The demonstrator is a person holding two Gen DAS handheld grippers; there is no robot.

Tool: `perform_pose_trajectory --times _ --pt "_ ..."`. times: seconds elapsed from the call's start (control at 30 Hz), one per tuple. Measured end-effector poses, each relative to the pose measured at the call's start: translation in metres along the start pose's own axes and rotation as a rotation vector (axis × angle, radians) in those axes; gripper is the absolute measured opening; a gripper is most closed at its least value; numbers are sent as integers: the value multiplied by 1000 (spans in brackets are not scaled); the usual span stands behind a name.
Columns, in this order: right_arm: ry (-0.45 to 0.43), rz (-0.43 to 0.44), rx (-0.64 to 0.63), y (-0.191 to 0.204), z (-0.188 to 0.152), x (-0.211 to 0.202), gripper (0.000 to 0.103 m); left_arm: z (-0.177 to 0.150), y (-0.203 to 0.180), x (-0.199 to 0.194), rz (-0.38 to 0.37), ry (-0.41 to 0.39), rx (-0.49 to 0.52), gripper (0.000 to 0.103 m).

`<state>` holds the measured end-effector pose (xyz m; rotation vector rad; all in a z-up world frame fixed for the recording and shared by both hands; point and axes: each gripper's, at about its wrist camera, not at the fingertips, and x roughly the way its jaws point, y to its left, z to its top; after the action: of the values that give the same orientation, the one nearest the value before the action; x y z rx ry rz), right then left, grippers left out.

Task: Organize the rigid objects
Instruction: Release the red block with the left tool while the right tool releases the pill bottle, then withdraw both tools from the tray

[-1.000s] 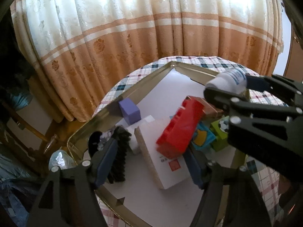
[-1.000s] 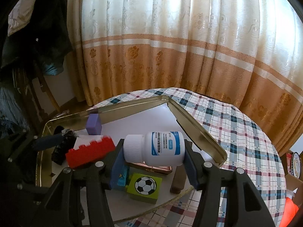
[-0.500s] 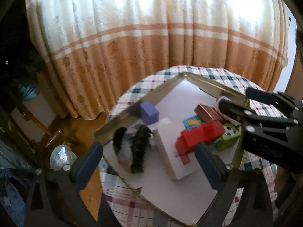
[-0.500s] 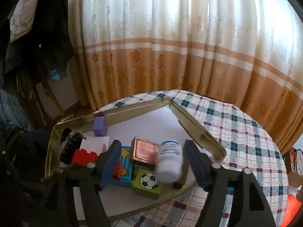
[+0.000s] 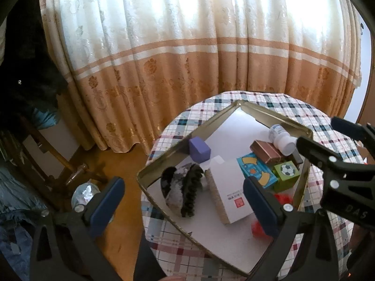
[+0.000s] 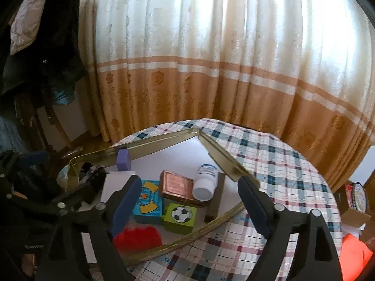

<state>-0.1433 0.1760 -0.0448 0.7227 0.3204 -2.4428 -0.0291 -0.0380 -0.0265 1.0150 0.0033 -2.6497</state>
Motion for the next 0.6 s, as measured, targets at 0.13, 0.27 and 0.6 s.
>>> perform_pose_trajectory --times 0.13,0.27,0.6 --pt "13 -15 5 -1 1 1 96 5 8 -1 -7 -3 -21 103" --pt "23 -12 -2 2 1 3 96 6 15 1 0 3 -33 103" --pt "30 -4 -14 7 -1 5 96 7 29 6 14 13 -65 103"
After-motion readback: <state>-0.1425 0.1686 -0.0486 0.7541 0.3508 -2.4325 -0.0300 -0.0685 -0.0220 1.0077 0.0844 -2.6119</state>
